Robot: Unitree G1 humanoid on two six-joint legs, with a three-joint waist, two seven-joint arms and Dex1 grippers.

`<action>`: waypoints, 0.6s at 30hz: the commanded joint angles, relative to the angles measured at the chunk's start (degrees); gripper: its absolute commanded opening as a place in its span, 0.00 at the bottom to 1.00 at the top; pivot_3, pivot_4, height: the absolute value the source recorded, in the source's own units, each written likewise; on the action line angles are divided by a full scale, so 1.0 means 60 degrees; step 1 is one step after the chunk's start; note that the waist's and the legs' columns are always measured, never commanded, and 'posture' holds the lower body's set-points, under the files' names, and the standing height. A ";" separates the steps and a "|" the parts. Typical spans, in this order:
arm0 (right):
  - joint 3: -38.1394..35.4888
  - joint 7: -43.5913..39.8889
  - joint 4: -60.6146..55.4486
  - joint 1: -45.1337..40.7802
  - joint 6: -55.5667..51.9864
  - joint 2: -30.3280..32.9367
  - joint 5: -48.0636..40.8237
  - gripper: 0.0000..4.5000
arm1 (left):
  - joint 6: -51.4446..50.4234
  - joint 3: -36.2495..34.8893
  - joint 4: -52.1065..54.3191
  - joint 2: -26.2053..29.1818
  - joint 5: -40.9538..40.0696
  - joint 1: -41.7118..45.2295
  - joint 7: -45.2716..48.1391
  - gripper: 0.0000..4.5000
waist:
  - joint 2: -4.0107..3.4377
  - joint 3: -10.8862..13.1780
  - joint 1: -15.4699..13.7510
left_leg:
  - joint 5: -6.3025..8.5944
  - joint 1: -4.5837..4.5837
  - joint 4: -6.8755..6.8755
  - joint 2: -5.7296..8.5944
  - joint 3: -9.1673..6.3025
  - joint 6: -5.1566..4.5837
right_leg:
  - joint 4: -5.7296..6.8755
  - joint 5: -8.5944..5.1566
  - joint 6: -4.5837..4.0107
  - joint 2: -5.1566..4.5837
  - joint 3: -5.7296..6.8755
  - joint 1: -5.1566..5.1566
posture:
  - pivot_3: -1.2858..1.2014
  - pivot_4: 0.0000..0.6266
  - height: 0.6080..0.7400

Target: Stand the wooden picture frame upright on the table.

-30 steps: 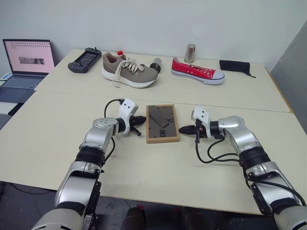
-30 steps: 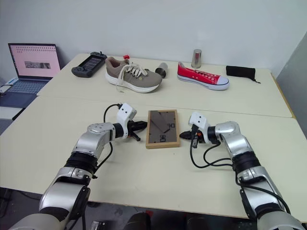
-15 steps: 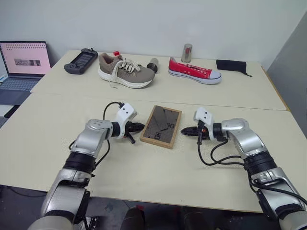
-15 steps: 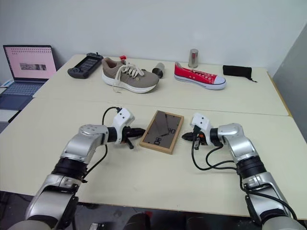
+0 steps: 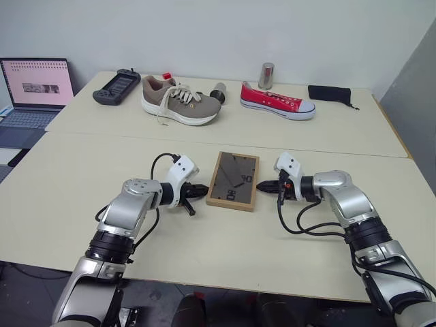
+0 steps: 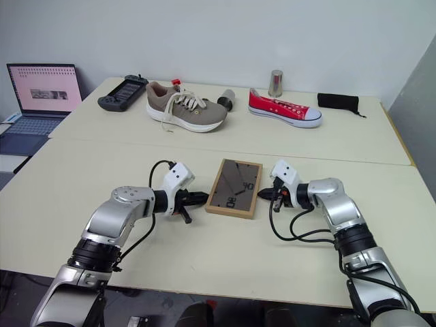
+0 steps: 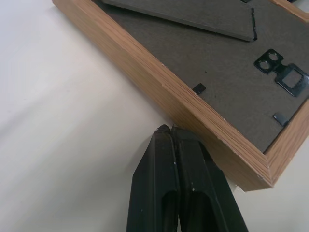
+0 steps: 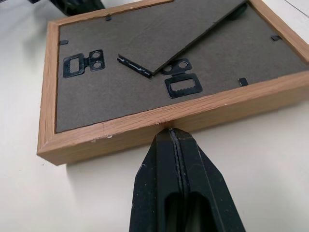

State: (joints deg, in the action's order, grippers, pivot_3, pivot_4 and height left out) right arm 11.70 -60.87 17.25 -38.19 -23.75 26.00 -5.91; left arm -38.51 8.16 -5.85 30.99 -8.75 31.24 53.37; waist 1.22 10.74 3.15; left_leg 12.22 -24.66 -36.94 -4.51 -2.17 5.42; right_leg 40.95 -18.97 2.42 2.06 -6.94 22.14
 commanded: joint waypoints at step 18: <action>-0.0014 -0.0996 -0.2472 0.1108 -0.1151 0.0793 -0.0994 0.00 | -0.1416 0.0752 0.3043 0.0354 -0.1065 -0.0630 0.0865 0.01 | 0.0000 0.0000 -0.0002 | 0.0001 0.0000 0.0000 0.0000 0.0000 -0.0002 | -0.0009 -0.0001 0.0001 0.0003 -0.0004 0.0000 | 0.52 0.24 1.00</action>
State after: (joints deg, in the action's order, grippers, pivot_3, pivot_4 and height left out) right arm 11.60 -65.15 6.66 -31.76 -30.67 30.85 -9.27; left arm -47.34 12.15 8.31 33.37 -13.30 27.03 57.73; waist 1.22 10.74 3.14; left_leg 12.23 -24.67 -36.94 -4.51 -2.17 5.41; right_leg 40.88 -18.98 2.43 2.08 -6.96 22.14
